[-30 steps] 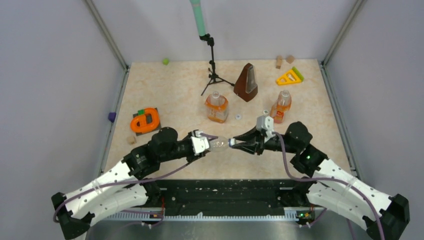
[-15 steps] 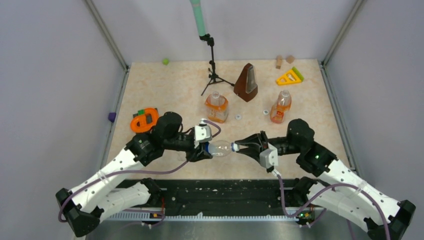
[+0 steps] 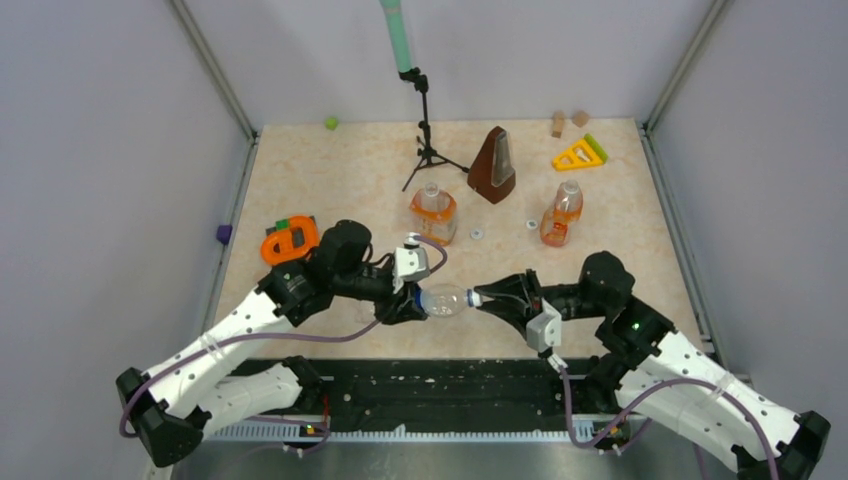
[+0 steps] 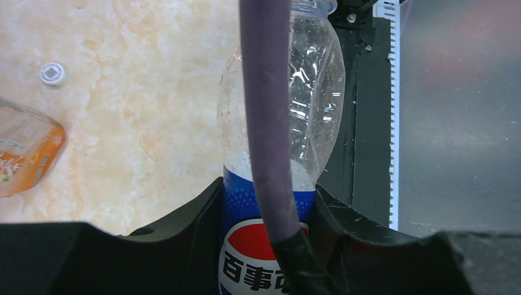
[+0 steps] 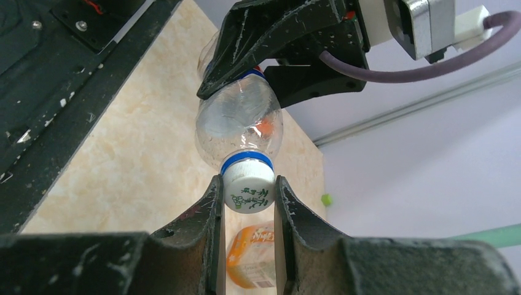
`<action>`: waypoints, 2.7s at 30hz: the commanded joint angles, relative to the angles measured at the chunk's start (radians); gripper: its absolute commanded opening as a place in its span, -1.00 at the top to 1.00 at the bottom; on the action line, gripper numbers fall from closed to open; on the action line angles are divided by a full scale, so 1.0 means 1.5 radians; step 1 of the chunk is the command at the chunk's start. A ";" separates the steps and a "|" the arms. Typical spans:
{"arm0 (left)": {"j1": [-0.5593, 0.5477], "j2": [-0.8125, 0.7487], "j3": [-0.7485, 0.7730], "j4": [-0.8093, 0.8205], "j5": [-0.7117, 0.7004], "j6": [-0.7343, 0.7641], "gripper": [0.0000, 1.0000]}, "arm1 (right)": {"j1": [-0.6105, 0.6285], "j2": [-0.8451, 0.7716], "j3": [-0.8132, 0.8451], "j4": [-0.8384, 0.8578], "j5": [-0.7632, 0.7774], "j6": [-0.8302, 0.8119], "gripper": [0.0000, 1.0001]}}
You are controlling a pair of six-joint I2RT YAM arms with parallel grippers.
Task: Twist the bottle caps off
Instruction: Unscrew the bottle cap from the plastic bottle.
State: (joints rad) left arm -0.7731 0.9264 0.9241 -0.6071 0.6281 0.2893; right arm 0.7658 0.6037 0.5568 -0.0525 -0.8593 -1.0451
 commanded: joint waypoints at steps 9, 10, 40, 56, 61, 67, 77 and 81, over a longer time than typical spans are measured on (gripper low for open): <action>0.021 0.090 0.053 -0.108 0.107 0.025 1.00 | 0.005 -0.022 0.093 -0.098 -0.140 -0.159 1.00; 0.021 0.093 0.060 -0.116 0.109 0.030 1.00 | 0.004 -0.023 0.105 -0.116 -0.145 -0.170 1.00; 0.051 -0.081 -0.050 0.088 -0.162 -0.001 1.00 | -0.012 -0.021 0.043 0.030 -0.114 0.031 -0.58; -0.015 -0.156 -0.157 0.208 -0.481 0.096 1.00 | -0.013 0.082 0.011 0.282 0.454 0.778 -0.74; -0.065 -0.220 -0.221 0.298 -0.550 0.152 1.00 | -0.018 0.133 0.068 0.165 0.509 0.978 -0.97; -0.124 -0.224 -0.259 0.355 -0.629 0.218 1.00 | -0.067 0.144 0.024 0.179 0.427 1.221 -0.92; -0.145 -0.231 -0.294 0.392 -0.667 0.274 1.00 | -0.074 0.137 0.004 0.220 0.341 1.388 -0.55; -0.146 -0.238 -0.294 0.390 -0.677 0.276 1.00 | -0.074 0.163 -0.002 0.253 0.276 1.421 -0.48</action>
State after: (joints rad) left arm -0.9894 0.5911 0.5003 -0.2043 0.0040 0.6476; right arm 0.6582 0.8185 0.5182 0.2588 -0.3313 0.9920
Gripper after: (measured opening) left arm 0.486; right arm 0.763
